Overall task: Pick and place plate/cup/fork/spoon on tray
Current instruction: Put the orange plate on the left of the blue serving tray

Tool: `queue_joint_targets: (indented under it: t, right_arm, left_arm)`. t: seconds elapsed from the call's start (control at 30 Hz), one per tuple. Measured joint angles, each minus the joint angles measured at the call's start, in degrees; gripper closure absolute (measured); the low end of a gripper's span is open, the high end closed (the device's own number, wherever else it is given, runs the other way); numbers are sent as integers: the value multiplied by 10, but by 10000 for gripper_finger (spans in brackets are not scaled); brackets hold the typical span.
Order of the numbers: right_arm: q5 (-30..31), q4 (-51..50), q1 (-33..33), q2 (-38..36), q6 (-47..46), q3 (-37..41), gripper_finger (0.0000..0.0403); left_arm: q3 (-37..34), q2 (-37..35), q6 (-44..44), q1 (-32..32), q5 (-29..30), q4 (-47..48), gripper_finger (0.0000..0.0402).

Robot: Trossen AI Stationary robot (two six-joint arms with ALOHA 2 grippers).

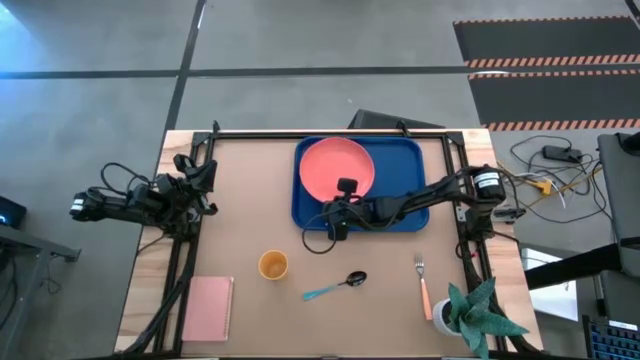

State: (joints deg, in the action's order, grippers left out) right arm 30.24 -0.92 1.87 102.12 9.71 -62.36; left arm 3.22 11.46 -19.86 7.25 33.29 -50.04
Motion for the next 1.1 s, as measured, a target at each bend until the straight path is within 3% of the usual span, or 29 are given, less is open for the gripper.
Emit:
queue_joint_targets:
  t: [1.1]
  right_arm:
    - [-52,-1,9,8,-68,-1,394]
  left_arm:
    - [0,0,0,0,0,0,402]
